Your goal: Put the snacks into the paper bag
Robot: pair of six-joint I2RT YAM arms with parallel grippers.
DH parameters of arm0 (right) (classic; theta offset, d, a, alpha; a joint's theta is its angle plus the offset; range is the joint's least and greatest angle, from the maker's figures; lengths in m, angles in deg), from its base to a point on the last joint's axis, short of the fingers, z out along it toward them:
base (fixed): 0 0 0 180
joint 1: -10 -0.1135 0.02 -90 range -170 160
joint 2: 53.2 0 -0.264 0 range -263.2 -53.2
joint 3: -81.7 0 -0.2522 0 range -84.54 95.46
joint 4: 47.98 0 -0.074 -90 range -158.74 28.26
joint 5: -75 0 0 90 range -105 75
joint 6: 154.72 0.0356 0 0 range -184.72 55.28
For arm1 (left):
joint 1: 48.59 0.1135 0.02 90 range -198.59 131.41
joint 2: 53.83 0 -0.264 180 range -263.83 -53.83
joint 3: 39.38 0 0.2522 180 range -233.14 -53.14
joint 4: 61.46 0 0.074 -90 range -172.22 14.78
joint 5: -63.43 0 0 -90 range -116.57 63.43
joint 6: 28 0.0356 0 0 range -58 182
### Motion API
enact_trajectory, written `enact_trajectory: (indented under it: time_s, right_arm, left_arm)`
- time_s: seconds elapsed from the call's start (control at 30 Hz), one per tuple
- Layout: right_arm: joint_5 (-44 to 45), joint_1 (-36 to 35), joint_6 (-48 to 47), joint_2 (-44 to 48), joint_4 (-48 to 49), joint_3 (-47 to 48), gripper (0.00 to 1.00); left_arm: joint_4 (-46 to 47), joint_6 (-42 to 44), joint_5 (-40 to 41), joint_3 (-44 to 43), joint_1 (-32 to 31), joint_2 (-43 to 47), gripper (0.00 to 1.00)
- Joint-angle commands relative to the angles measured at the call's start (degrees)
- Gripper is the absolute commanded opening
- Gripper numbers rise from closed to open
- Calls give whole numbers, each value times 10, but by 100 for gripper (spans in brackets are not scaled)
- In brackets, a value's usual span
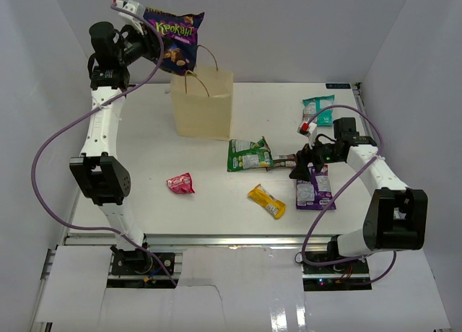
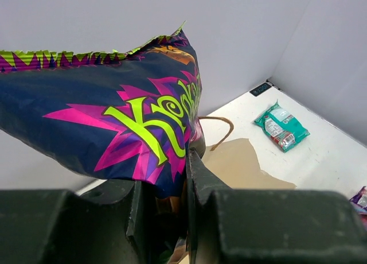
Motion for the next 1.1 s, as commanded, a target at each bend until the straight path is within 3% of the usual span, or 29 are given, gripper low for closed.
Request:
enact_trajectory:
  time_s: [0.0, 0.33, 0.5, 0.7, 1.07]
  right_arm:
    - [-15, 4, -13, -8, -5, 7, 90]
    - [-14, 4, -17, -13, -5, 3, 91]
    - [-15, 4, -19, -16, -5, 2, 91]
    - [-15, 4, -17, -19, -5, 6, 91]
    - [-15, 4, -18, -21, -5, 0, 91]
  left_arm:
    - [143, 41, -69, -11, 3, 56, 6]
    - [184, 43, -94, 43, 3, 73, 1]
    - [296, 24, -106, 124, 2, 102, 0]
    - [352, -20, -131, 186, 2, 111, 0]
    - [378, -33, -129, 220, -1, 115, 3]
